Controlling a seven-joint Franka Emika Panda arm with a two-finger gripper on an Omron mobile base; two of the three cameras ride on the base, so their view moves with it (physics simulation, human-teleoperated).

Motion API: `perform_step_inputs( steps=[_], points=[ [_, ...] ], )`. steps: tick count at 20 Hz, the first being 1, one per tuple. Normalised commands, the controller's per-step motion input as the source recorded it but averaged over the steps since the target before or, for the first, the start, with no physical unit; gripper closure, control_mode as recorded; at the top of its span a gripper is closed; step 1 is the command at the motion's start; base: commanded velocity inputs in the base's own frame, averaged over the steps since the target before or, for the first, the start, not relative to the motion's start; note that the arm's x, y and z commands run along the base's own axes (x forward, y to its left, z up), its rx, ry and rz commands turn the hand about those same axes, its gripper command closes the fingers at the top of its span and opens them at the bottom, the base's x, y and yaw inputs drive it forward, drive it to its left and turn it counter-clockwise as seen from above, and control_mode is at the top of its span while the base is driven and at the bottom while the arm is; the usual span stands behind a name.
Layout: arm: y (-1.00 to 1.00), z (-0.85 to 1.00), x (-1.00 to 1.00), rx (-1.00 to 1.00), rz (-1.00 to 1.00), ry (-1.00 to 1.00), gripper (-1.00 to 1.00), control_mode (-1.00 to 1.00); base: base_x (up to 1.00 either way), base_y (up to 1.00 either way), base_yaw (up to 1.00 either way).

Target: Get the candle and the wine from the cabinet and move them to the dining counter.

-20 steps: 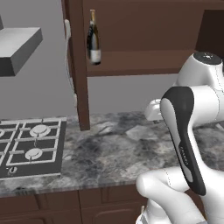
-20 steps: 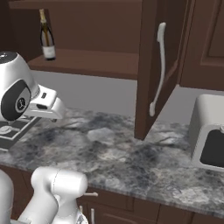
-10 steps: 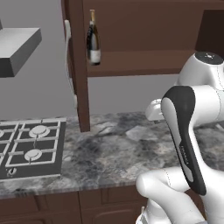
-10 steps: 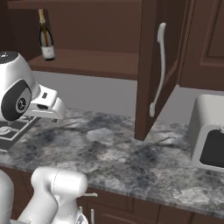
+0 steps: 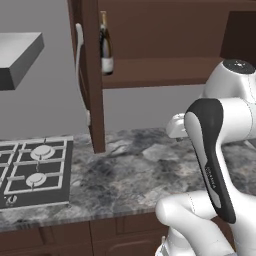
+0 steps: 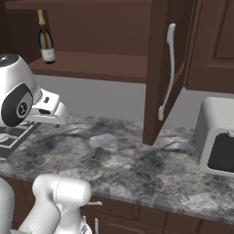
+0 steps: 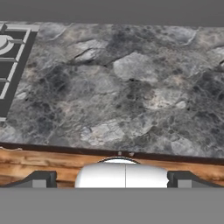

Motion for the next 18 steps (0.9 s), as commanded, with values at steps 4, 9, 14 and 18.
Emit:
perform_step_inputs(
  steps=[4, 9, 14, 18],
  points=[
    [0.00, 0.00, 0.00, 0.00, 0.00, 0.00, -1.00, 1.00, 0.17, 0.08, -0.01],
    [0.00, 0.00, 0.00, 0.00, 0.00, 0.00, -1.00, 1.00, 0.00, 0.00, 0.00],
    [0.00, 0.00, 0.00, 0.00, 0.00, 0.00, -1.00, 1.00, 0.00, 0.00, 0.00],
    [0.00, 0.00, 0.00, 0.00, 0.00, 0.00, -1.00, 1.00, 0.00, 0.00, 0.00]
  ],
)
